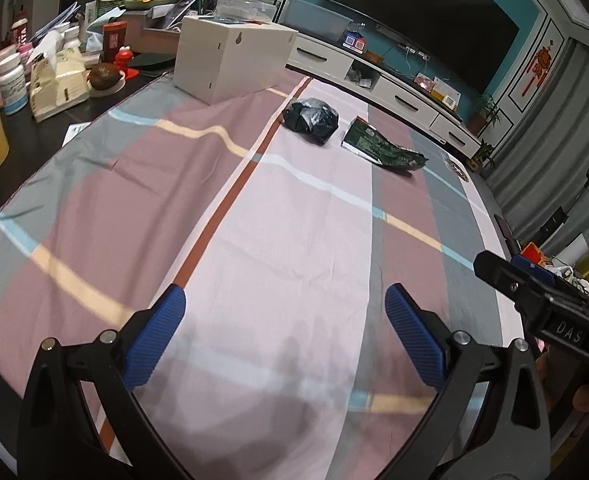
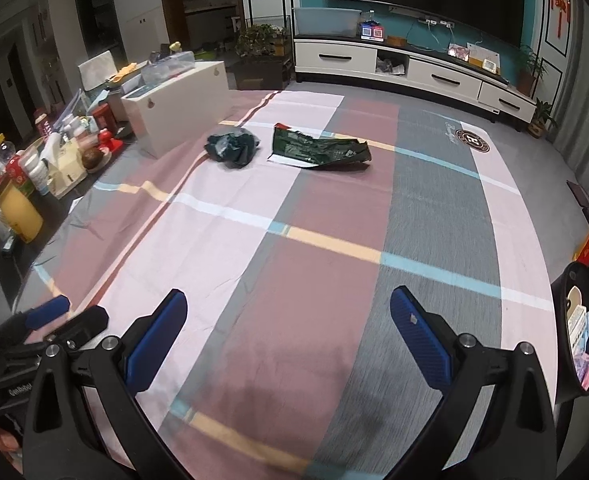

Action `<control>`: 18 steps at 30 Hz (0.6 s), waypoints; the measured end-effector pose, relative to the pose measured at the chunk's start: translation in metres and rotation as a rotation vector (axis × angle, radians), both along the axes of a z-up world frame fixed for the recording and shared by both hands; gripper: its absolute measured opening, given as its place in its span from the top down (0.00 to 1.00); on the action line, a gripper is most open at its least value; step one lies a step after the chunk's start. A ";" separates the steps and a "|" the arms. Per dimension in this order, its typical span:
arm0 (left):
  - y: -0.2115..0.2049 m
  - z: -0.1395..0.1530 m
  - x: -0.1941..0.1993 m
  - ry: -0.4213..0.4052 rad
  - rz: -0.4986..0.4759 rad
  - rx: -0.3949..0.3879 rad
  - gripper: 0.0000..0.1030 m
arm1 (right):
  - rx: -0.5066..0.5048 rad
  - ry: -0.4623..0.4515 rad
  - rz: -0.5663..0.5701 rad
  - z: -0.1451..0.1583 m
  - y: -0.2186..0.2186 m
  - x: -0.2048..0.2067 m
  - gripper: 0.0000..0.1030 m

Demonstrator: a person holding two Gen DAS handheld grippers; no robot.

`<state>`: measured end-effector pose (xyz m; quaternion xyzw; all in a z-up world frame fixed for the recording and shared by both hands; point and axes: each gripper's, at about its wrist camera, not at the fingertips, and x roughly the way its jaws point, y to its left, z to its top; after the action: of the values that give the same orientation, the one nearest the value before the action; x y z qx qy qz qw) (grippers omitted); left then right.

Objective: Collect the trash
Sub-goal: 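Move both tools back over the dark bag and green wrapper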

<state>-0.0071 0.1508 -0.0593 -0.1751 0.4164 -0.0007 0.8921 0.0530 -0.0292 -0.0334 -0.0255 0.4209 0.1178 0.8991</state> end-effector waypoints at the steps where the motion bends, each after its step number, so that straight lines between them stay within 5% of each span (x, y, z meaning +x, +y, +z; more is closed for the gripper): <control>1: 0.000 0.000 0.006 0.001 0.001 0.001 0.03 | -0.002 -0.003 -0.002 -0.001 -0.001 0.003 0.03; 18: 0.005 0.001 0.126 -0.017 0.019 -0.097 0.03 | -0.141 -0.095 0.084 -0.017 -0.019 0.119 0.04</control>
<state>0.1185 0.1557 -0.0582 -0.2219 0.4064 -0.0138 0.8862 0.1723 -0.0480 -0.0502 -0.1118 0.3833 0.1243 0.9084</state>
